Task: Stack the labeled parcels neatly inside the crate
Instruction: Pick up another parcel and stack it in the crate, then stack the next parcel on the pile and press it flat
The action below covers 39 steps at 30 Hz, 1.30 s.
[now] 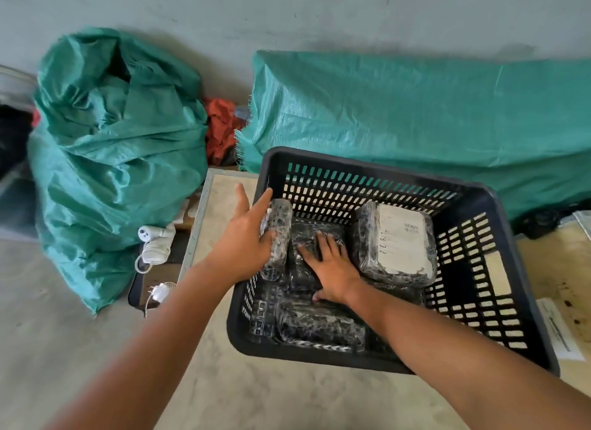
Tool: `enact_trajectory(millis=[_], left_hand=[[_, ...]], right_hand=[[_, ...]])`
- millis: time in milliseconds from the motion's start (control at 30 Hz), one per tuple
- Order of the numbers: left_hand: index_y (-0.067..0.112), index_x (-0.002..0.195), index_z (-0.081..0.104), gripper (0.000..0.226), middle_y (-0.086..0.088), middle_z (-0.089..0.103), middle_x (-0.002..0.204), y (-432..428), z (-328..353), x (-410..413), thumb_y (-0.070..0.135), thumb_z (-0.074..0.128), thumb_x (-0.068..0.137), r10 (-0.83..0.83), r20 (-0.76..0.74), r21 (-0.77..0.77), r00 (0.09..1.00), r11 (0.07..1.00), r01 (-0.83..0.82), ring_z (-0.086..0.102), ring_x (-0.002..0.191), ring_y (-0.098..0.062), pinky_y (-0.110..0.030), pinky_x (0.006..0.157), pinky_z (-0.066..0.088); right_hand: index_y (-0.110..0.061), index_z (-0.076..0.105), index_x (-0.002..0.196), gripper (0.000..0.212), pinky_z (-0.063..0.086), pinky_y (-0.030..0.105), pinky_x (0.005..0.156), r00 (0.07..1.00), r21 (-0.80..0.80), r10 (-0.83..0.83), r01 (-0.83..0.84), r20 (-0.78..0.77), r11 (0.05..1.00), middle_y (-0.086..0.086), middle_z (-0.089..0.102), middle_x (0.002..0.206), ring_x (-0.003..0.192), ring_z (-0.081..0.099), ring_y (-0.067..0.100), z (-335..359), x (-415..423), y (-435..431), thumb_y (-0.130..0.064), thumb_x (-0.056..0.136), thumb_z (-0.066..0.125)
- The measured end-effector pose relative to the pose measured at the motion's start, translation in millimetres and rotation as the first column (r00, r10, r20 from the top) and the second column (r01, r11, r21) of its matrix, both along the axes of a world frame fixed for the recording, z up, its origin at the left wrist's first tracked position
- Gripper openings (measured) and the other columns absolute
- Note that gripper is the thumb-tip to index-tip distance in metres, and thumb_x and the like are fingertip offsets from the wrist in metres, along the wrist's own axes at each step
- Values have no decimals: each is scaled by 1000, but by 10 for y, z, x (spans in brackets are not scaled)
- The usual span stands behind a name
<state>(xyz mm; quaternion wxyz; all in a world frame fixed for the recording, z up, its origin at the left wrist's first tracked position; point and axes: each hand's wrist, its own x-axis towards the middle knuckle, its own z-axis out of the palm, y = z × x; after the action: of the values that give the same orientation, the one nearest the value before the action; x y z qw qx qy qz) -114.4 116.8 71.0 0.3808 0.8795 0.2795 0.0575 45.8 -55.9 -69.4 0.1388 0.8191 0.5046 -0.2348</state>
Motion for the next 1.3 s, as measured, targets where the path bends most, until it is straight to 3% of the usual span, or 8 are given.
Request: enact_trajectory(millis=[267, 367, 467, 567, 733, 967, 1067, 1300], left_hand=[[27, 158, 28, 77, -4, 52, 149, -1, 13, -7, -5, 51, 92, 45, 64, -85, 997, 996, -39, 61, 117, -31, -26, 93, 46], [27, 159, 28, 78, -5, 53, 148, -2, 17, -7, -6, 49, 92, 37, 68, -97, 997, 995, -30, 61, 115, -33, -32, 95, 48], [27, 159, 27, 77, -6, 52, 149, -11, 14, -7, -6, 48, 92, 36, 70, -115, 997, 993, -28, 60, 118, -32, -31, 94, 48], [30, 159, 27, 78, -9, 56, 144, -13, 8, -1, -5, 47, 92, 53, 50, -112, 997, 993, -47, 62, 112, -36, -31, 85, 52], [37, 157, 28, 78, 0, 59, 141, 6, -5, -14, -4, 49, 94, 86, 63, -202, 994, 977, -71, 62, 85, 8, -2, 67, 44], [39, 157, 28, 77, 0, 28, 165, -20, 91, -33, -1, 52, 95, 51, 42, -120, 998, 992, -46, 46, 137, -19, -25, 102, 42], [32, 156, 35, 75, 5, -13, 167, -54, 247, 60, -1, 58, 93, 1, 89, 153, 996, 988, -15, -6, 154, -31, -33, 106, 33], [46, 157, 24, 78, -3, 1, 169, -270, 340, 551, 11, 60, 98, -103, -25, -20, 994, 995, 102, -3, 154, -28, -41, 118, 25]], right_hand=[[-20, 17, 164, 111, 30, 47, 121, 978, 52, -108, 119, -180, 991, 16, 17, 169, 152, 22, 43, 265, 87, 183, -38, 79, 84], [-11, 47, 153, 90, 53, 13, 81, 911, 212, -234, 316, -339, 925, 5, 68, 129, 98, 70, 13, 502, 250, 141, -27, 74, 89], [-22, 37, 159, 89, 57, 27, 69, 852, 421, -223, 441, -473, 792, 8, 73, 119, 78, 71, 14, 616, 340, 62, -19, 81, 81], [-34, 32, 160, 71, 46, 50, 108, 983, 600, -121, 179, -135, 780, 10, 50, 154, 130, 56, 25, 543, 276, 26, -25, 97, 62], [-46, 2, 161, 93, 28, 60, 114, 985, 445, -128, 64, 115, 893, 21, 24, 163, 148, 28, 38, 489, 225, 100, -24, 98, 66], [-31, 40, 156, 71, 35, 49, 115, 979, 600, -199, 191, -54, 777, 16, 49, 149, 137, 46, 35, 547, 325, 89, -8, 95, 68], [-32, 47, 152, 60, 33, 50, 119, 972, 626, -208, 229, -108, 746, 13, 49, 154, 141, 45, 35, 689, 389, 98, -23, 97, 70], [-44, 67, 131, 45, 45, 31, 104, 791, 603, -188, 575, -582, 554, -10, 68, 135, 123, 61, 10, 1075, 738, -100, -39, 88, 79]])
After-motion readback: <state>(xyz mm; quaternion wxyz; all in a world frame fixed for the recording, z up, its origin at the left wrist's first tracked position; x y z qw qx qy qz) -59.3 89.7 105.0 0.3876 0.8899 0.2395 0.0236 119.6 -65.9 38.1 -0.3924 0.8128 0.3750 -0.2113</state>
